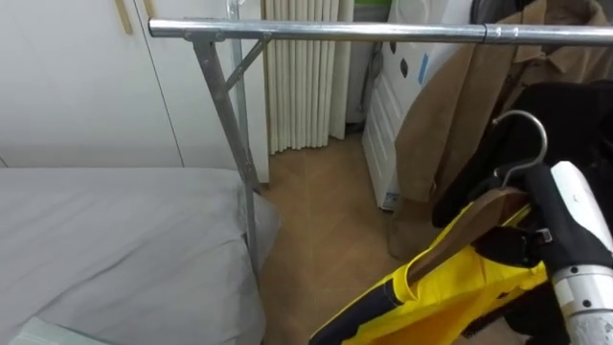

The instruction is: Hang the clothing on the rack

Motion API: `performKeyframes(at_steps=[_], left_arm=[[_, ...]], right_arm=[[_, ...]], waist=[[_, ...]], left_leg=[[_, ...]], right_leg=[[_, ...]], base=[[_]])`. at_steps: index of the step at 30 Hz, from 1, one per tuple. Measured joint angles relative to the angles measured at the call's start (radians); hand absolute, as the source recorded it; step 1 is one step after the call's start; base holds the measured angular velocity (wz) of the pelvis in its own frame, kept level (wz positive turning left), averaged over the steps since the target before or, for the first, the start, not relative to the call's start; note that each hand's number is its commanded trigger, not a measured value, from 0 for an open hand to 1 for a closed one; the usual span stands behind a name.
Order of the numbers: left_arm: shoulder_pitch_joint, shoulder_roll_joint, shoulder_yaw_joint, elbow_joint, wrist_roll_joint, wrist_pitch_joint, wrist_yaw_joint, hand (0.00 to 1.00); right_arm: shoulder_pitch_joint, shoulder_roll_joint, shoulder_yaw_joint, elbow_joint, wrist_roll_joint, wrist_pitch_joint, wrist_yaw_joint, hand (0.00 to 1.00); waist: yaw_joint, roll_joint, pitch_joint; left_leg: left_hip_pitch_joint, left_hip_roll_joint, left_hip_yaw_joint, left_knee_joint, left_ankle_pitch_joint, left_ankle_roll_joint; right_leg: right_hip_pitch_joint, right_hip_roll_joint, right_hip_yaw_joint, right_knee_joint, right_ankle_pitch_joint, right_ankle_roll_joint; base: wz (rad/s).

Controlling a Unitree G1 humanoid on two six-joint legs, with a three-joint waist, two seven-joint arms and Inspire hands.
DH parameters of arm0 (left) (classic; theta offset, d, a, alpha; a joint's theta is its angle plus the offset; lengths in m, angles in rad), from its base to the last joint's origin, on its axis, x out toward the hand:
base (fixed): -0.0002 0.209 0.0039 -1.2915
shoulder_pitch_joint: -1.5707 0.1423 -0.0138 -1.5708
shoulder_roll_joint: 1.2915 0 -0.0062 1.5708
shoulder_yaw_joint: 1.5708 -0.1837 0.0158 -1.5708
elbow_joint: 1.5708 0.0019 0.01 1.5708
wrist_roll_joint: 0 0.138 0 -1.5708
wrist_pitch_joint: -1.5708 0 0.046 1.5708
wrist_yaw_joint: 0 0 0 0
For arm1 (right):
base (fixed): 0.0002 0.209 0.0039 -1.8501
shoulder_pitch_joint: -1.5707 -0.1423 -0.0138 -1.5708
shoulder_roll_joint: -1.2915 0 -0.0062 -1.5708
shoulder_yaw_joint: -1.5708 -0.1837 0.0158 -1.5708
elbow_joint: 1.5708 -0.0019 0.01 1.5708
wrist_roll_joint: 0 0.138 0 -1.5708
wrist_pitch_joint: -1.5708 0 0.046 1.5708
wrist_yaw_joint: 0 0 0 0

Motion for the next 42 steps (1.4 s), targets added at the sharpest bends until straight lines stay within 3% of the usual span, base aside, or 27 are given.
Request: performKeyframes(at_steps=[11,20,23,28,32,35,42], left_arm=[[0.000,0.005,0.001,-0.002,0.003,0.000,-0.001,0.00],[-0.006,0.020,-0.001,-0.003,0.010,-0.005,0.000,0.00],[-0.007,0.022,0.001,-0.002,0.011,-0.012,0.000,0.00],[-0.007,0.035,0.020,-0.004,0.012,-0.044,0.002,0.00],[-0.007,0.040,0.021,-0.018,0.012,-0.054,0.026,0.00],[-0.008,0.042,0.023,-0.034,0.012,-0.054,0.027,0.00],[-0.007,0.044,0.023,-0.049,0.014,-0.054,0.022,0.00]], right_arm=[[-0.007,-0.002,-0.015,0.003,0.001,0.009,0.046,1.00],[-0.037,-0.033,-0.022,0.051,0.022,0.011,0.051,1.00],[-0.055,-0.043,-0.023,0.051,0.024,0.027,0.051,1.00],[-0.177,-0.049,-0.024,0.102,0.120,0.029,0.027,1.00],[-0.222,-0.058,-0.024,0.162,0.185,0.030,0.004,1.00],[-0.239,-0.063,-0.024,0.199,0.183,0.032,0.005,1.00],[-0.312,-0.064,-0.024,0.273,0.261,0.054,0.009,1.00]], waist=[[0.002,-0.002,0.0003],[0.005,-0.017,-0.0003],[0.022,-0.020,-0.0010],[0.043,-0.036,-0.0002],[0.069,-0.051,-0.0043],[0.087,-0.052,-0.0050],[0.092,-0.048,-0.0019]], left_leg=[[0.002,0.000,-0.029,-0.007,0.000,0.000],[-0.009,0.000,-0.053,-0.010,0.001,-0.002],[-0.009,0.000,-0.055,-0.009,0.002,-0.002],[0.004,-0.003,-0.087,-0.008,0.006,-0.003],[0.011,-0.004,-0.110,-0.007,0.006,-0.004],[0.014,-0.005,-0.121,-0.009,0.006,-0.004],[0.012,-0.004,-0.133,-0.014,0.008,-0.006]], right_leg=[[0.023,-0.006,-0.030,-0.028,0.002,-0.001],[0.027,-0.019,-0.064,-0.040,-0.001,-0.003],[0.029,-0.020,-0.071,-0.036,-0.001,-0.004],[0.060,-0.024,-0.089,-0.057,-0.002,-0.004],[0.083,-0.026,-0.110,-0.070,-0.002,-0.004],[0.093,-0.029,-0.122,-0.072,-0.003,-0.004],[0.096,-0.031,-0.146,-0.072,-0.004,-0.005]], base=[[0.07],[0.09],[0.00],[0.18],[0.16],[0.14],[0.05]])
